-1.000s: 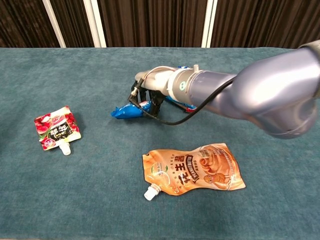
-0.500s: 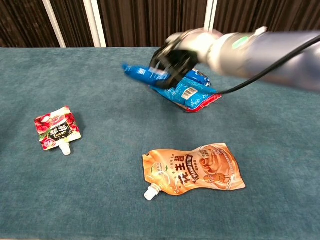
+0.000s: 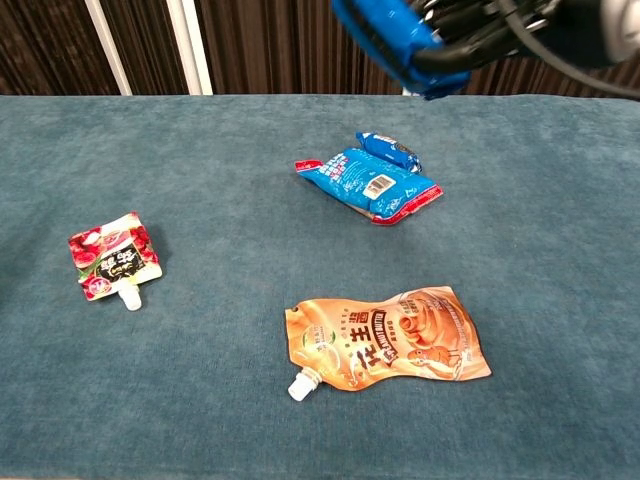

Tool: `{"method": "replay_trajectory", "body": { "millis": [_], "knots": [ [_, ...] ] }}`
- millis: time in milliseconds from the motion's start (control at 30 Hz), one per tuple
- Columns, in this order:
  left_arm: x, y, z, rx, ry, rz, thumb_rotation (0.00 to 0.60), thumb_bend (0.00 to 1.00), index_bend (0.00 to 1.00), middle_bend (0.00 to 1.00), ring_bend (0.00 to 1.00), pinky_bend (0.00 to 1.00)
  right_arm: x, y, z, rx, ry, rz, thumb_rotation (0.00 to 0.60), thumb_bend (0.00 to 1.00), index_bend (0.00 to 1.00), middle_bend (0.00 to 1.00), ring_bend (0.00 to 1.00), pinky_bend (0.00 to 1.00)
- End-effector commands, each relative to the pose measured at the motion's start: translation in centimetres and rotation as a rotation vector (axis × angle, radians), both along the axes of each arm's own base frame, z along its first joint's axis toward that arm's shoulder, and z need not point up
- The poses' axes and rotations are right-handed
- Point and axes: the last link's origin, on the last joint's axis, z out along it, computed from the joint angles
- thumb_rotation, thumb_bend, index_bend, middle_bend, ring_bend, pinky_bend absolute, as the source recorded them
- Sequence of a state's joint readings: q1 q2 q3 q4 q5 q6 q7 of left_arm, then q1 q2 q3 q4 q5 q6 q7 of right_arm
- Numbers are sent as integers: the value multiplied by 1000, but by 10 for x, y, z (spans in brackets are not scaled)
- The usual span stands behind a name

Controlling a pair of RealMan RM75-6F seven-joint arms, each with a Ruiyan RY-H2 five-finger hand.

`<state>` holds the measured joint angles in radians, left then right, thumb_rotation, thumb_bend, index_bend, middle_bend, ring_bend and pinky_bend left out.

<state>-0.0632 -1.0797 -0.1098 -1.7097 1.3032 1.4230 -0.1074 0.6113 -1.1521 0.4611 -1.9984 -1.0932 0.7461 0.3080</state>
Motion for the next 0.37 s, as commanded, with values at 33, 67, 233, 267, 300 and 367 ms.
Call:
{"method": "replay_trajectory", "body": {
  "millis": [33, 67, 233, 267, 300, 367],
  "knots": [
    [1, 0, 0, 2, 2, -1, 600, 508, 116, 37, 122, 93, -12, 21, 20, 37, -71, 0, 600, 462, 407, 408, 393, 199],
    [1, -1, 0, 2, 3, -1, 600, 508, 116, 37, 122, 93, -15, 24, 23, 45, -86, 0, 600, 462, 407, 408, 393, 199],
    [0, -1, -1, 2, 6, 1, 600, 508, 116, 37, 122, 93, -27, 32, 34, 98, -170, -7, 600, 462, 407, 406, 394, 199],
    [0, -1, -1, 1, 6, 1, 600, 508, 116, 38, 122, 93, -29, 33, 37, 107, -185, -6, 600, 462, 407, 406, 394, 199],
    [0, -1, -1, 1, 6, 1, 600, 508, 116, 37, 122, 93, -30, 33, 38, 113, -194, -4, 600, 462, 407, 405, 394, 199],
    [0, -1, -1, 1, 7, 1, 600, 507, 116, 37, 122, 93, -34, 34, 42, 127, -220, 2, 600, 462, 408, 405, 394, 199]
  ]
}}
